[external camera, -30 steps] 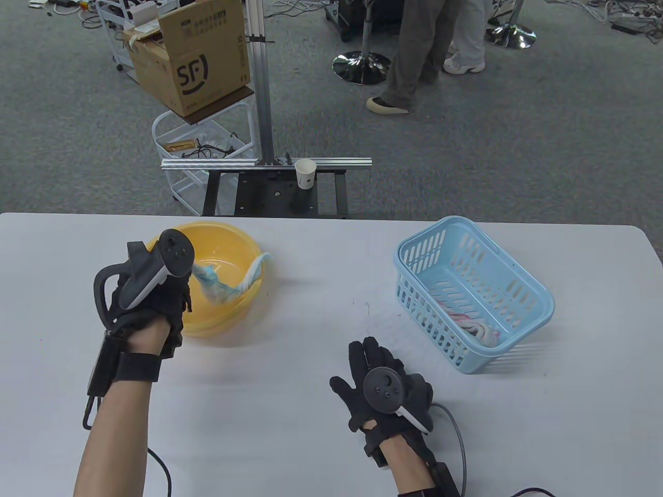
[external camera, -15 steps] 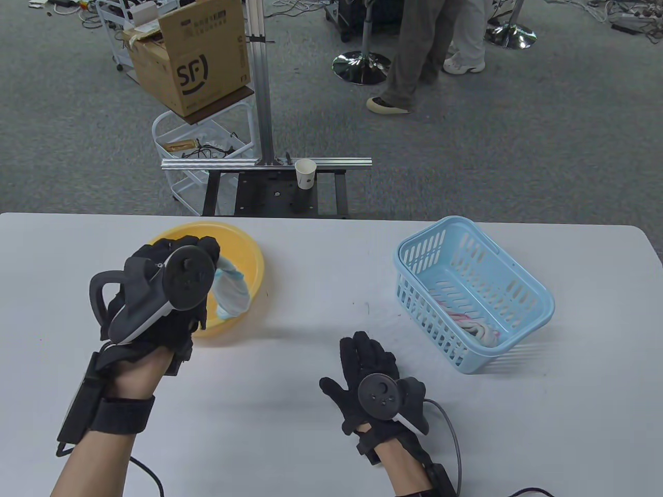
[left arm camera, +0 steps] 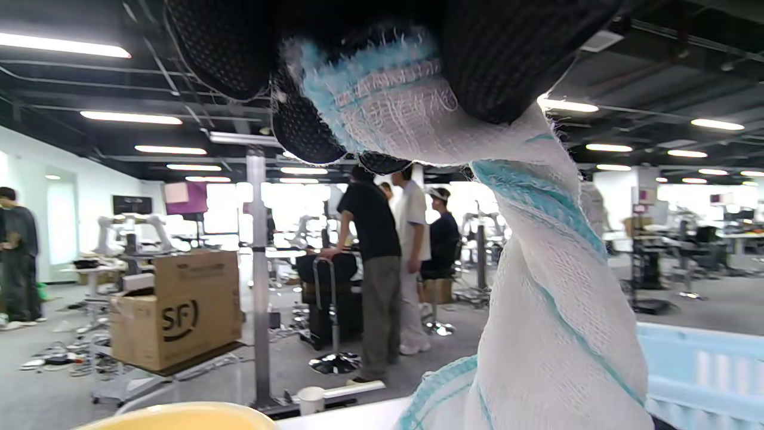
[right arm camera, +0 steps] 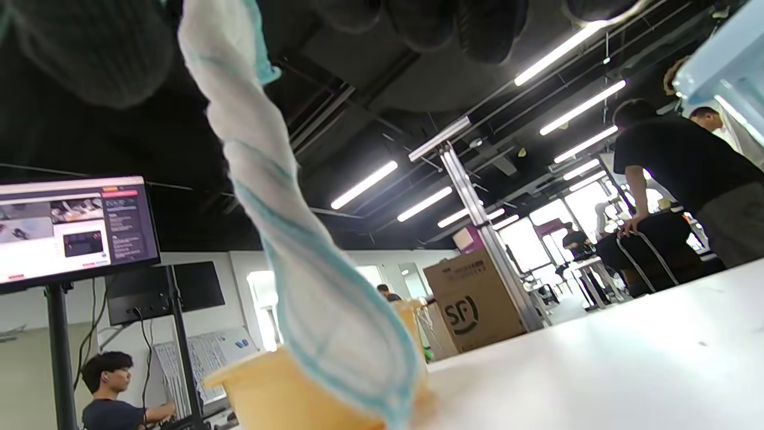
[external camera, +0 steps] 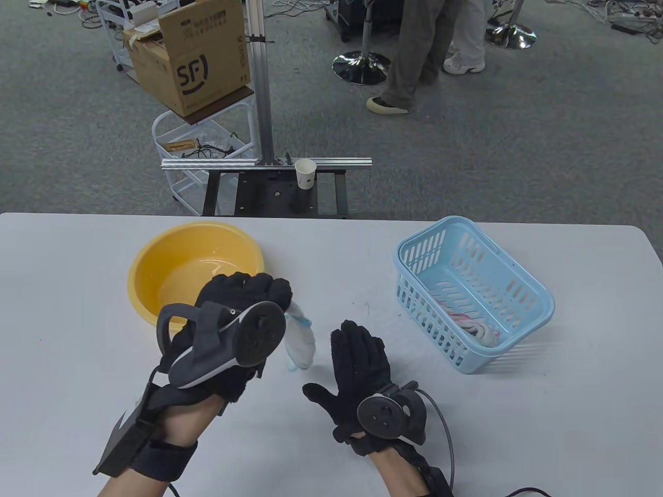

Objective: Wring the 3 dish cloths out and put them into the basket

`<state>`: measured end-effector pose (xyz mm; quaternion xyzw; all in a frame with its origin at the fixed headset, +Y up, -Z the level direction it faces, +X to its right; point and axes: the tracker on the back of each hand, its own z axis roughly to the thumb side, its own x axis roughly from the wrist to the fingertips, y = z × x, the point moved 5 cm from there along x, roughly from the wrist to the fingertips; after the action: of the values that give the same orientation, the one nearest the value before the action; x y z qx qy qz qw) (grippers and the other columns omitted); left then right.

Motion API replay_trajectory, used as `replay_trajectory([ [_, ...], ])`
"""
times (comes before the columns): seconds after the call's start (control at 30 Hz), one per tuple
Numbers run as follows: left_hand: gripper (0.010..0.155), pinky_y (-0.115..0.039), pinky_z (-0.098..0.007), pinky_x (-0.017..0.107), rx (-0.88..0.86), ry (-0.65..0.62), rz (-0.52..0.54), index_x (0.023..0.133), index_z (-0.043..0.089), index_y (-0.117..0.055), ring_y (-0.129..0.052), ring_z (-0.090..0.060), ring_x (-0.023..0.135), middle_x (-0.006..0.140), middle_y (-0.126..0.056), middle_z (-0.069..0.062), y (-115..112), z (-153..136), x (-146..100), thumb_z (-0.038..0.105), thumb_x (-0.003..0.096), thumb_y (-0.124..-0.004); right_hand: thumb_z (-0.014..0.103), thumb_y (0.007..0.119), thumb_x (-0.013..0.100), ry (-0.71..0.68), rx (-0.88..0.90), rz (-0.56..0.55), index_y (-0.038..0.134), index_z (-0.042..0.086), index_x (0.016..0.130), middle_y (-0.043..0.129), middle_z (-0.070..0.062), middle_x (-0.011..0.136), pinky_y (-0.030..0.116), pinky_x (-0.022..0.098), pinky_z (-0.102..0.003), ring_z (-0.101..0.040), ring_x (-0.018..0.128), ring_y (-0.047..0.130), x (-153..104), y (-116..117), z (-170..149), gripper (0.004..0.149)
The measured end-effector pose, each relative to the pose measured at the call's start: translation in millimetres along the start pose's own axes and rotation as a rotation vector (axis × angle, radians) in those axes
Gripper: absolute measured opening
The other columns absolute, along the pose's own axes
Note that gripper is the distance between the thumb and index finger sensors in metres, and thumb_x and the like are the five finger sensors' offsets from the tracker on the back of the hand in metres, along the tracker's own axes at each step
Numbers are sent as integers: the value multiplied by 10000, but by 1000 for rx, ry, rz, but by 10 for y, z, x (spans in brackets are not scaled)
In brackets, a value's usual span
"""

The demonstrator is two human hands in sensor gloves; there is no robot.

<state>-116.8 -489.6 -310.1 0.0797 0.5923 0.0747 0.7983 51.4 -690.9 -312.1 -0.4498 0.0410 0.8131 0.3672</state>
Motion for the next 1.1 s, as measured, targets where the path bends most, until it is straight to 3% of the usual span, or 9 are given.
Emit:
replay_trajectory([
  [0.17, 473, -675, -535, 710, -28, -87, -33, 944, 326, -793, -895, -261, 881, 958, -861, 53, -148, 312, -52, 397, 477, -823, 696, 727, 469, 29, 52, -57, 368, 145, 1072, 479, -193, 1113, 520, 682, -697, -483, 987, 592, -18, -47, -51, 892],
  [0.27, 473, -675, -534, 711, -35, -117, -30, 944, 329, -791, -897, -261, 880, 957, -862, 55, -174, 412, -96, 398, 477, -822, 548, 762, 511, 72, 94, -105, 463, 154, 1057, 671, -176, 1039, 628, 645, -653, -462, 898, 752, -23, -108, -130, 737],
  [0.33, 473, -675, -534, 711, -41, -119, -20, 943, 325, -793, -898, -260, 877, 955, -863, 53, -179, 424, -125, 398, 477, -821, 475, 774, 517, 100, 135, -167, 558, 146, 1031, 806, -170, 952, 697, 600, -620, -454, 806, 854, -35, -178, -209, 648],
  [0.43, 472, -675, -534, 711, -43, -108, -25, 941, 322, -796, -899, -261, 875, 953, -865, 52, -225, 370, -156, 397, 477, -823, 475, 769, 519, 222, 182, -210, 637, 122, 997, 916, -157, 850, 771, 536, -588, -417, 696, 954, -85, -239, -436, 609],
  [0.57, 471, -676, -533, 712, -60, -81, -62, 940, 323, -798, -901, -257, 876, 950, -868, 54, -413, 239, -175, 401, 477, -824, 483, 790, 506, 379, 382, -300, 727, 74, 936, 999, -163, 721, 815, 456, -579, -394, 568, 1020, -177, -267, -718, 597],
  [0.8, 470, -678, -533, 711, -219, 14, -161, 941, 325, -795, -901, -253, 877, 950, -867, 58, -1089, -61, -117, 405, 479, -817, 403, 839, 498, 554, 706, -363, 730, 70, 930, 1011, -134, 709, 838, 452, -555, -363, 559, 1038, -270, -179, -990, 557],
  [0.93, 470, -678, -534, 709, -378, 101, -256, 941, 325, -793, -898, -257, 879, 951, -864, 59, -1676, -213, -51, 407, 479, -812, 312, 850, 504, 671, 1008, -319, 675, 104, 974, 957, -140, 811, 796, 519, -575, -397, 666, 985, -326, 46, -1134, 543],
  [1.1, 470, -671, -539, 713, -560, 152, -364, 945, 323, -789, -888, -265, 889, 958, -857, 54, -2232, -185, -29, 410, 483, -808, 338, 815, 528, 707, 1203, -240, 647, 132, 996, 929, -114, 869, 737, 597, -583, -408, 790, 908, -337, 242, -1172, 538],
])
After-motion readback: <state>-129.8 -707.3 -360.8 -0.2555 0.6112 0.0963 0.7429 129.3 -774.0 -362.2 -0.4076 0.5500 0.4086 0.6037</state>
